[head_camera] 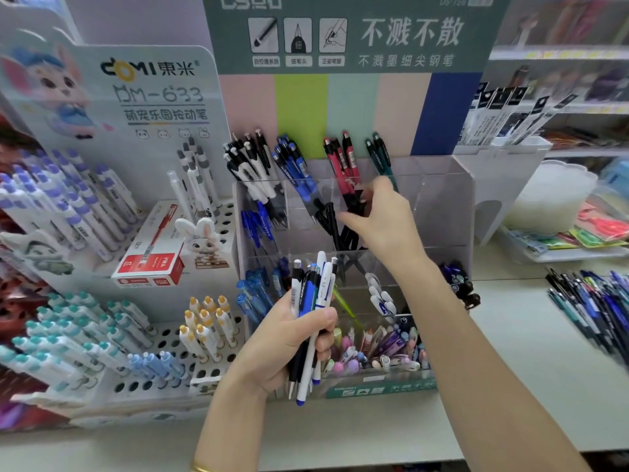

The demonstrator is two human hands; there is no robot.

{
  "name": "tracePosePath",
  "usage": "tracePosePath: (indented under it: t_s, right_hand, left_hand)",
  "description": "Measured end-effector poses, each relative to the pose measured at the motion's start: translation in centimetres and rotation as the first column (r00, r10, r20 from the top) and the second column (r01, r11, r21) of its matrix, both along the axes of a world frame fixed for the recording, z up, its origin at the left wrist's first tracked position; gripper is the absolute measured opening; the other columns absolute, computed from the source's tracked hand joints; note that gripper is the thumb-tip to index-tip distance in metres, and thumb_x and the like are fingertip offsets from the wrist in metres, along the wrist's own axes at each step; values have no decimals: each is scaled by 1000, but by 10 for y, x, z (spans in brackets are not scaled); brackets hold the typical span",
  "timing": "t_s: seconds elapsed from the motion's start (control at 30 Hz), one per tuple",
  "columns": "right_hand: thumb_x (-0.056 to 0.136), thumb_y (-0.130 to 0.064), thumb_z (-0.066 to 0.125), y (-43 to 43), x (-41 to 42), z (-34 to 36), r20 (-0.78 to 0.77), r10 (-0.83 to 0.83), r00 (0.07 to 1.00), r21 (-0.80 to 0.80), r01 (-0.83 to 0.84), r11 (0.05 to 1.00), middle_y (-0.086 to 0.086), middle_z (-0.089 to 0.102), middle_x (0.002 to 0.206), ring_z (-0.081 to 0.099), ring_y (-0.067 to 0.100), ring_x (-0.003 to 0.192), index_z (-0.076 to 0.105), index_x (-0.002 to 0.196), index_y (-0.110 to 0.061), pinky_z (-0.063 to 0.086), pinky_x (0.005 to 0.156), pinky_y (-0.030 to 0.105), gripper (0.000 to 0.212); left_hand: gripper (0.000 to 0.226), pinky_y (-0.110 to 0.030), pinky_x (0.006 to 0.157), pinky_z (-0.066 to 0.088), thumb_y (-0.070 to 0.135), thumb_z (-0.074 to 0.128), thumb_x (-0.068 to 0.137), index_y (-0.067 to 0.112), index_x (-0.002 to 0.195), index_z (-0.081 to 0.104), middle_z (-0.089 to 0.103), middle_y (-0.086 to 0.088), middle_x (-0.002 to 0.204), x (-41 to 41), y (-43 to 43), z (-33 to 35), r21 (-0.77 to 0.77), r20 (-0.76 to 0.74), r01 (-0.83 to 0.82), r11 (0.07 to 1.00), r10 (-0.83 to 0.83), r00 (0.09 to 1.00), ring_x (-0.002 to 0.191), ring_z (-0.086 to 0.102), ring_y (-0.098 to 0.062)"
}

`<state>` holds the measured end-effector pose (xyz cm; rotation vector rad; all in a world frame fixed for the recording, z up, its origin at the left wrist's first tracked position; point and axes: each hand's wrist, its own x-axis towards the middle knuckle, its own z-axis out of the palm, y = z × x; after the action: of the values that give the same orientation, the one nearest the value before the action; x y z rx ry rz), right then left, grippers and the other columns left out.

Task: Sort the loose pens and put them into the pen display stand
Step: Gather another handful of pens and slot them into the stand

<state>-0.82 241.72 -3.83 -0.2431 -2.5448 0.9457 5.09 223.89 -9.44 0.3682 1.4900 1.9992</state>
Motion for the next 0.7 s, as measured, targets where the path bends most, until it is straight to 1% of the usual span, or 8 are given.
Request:
tracePosePath:
  t_s: [0.1,0.17,0.23,0.3,0.37,0.47,0.6,0.7]
  right_hand:
    - [76,-21,79,0,15,1,-118,-13,993,-134,-3,991,1,51,97,55,14,77,43,99,-16,43,66,16,43]
    - [76,-17,79,3,28,-1,-205,-62,977,-177,25,984,-1,48,100,55,8,73,44,100,-19,44,67,10,41]
    - [78,-19,77,6,39,-7,-199,-153,968,-177,118,977,0,47,108,54,11,78,48,108,-16,45,76,15,43]
    - [80,-25,76,10,42,-13,-74,-204,976,-158,191,969,6,45,121,49,13,93,46,126,-10,40,83,20,57]
    - [80,-31,75,10,39,-17,52,-184,982,-126,189,974,10,45,131,49,19,108,40,135,-5,33,85,21,70]
    - [79,-31,76,3,29,-17,95,-107,990,-119,118,986,11,46,136,46,24,123,39,137,-5,34,90,23,74]
    - [73,-30,81,-8,20,-14,97,-4,995,-152,18,988,7,47,132,47,21,121,42,132,-10,35,89,23,73]
    - [72,-26,82,-21,17,-18,42,19,999,-143,-13,990,6,49,130,48,20,119,40,133,-11,39,94,27,75]
  left_hand:
    - [21,-24,46,41,7,61,80,9,91,44,43,-5,65,0,-1,0,15,6,-4,1000,4,1000,48,41,-13]
    - [21,-23,46,41,7,61,80,10,91,43,43,-4,65,0,-1,0,34,17,-6,999,6,1000,48,40,-12]
    - [24,-23,46,41,7,62,79,10,95,44,42,-4,65,-1,-3,0,54,26,-5,999,4,1000,48,40,-12]
    - [33,-23,46,41,11,67,74,10,98,44,42,-3,65,-1,-3,0,70,29,-3,998,1,1000,48,40,-12]
    - [40,-23,47,41,17,70,68,11,98,46,42,-3,66,-1,-3,0,70,35,-8,997,5,999,49,41,-12]
    - [39,-24,48,43,19,72,66,10,95,47,43,-5,66,-1,-2,0,67,36,-9,998,7,999,50,42,-13]
    - [32,-28,51,46,23,73,69,11,90,53,47,-8,67,-1,-4,-2,62,22,-3,998,2,1000,53,47,-16]
    - [32,-29,54,50,22,74,72,10,96,57,52,-7,72,-1,-6,-4,120,12,2,993,-4,1000,58,52,-16]
